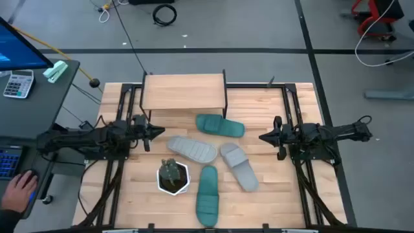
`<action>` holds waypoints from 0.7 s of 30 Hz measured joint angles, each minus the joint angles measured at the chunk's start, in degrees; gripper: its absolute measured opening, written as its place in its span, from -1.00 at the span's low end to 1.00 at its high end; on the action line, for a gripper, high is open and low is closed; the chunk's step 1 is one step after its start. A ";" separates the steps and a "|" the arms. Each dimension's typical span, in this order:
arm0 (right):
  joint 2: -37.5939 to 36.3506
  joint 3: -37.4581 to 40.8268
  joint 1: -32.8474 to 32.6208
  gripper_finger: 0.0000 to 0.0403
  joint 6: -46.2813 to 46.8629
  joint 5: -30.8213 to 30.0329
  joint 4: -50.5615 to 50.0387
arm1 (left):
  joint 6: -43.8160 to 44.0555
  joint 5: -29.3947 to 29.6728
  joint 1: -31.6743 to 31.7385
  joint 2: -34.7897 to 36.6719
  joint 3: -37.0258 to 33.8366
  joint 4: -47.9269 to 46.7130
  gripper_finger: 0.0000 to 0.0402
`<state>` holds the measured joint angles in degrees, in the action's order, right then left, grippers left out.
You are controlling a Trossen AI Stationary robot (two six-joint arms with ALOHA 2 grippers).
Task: Pick and place slides into the shelf
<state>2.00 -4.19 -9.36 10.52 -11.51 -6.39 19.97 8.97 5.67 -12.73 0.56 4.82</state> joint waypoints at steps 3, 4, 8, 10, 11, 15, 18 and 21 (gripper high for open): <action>0.00 0.00 0.00 -0.91 0.00 0.00 0.00 | 0.00 -0.02 -0.02 0.00 0.00 0.00 -0.80; -0.02 0.00 0.00 -0.91 0.00 0.00 0.00 | 0.00 -0.01 0.00 -0.02 -0.01 0.00 -0.80; -0.01 0.00 0.00 -0.91 0.00 0.00 0.00 | 0.00 0.00 0.00 -0.01 0.00 0.00 -0.83; 0.00 0.00 -0.01 -0.91 0.00 0.00 0.00 | 0.00 0.00 0.00 -0.01 0.00 0.00 -0.85; -0.01 0.00 0.01 -0.91 0.00 0.00 0.00 | 0.00 0.00 -0.02 -0.02 0.00 0.00 -0.86; -0.01 0.00 0.01 -0.91 0.00 0.00 0.00 | 0.00 0.00 -0.01 -0.02 0.00 0.00 -0.85; 0.00 0.00 -0.01 -0.91 0.00 0.00 0.00 | 0.00 0.00 -0.02 0.00 0.00 0.00 -0.82; -0.02 0.00 -0.01 -0.91 0.00 0.00 0.00 | 0.00 0.00 -0.02 0.00 0.00 0.00 -0.80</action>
<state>1.98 -4.19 -9.37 10.52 -11.51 -6.39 19.97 8.97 5.65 -12.73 0.56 4.82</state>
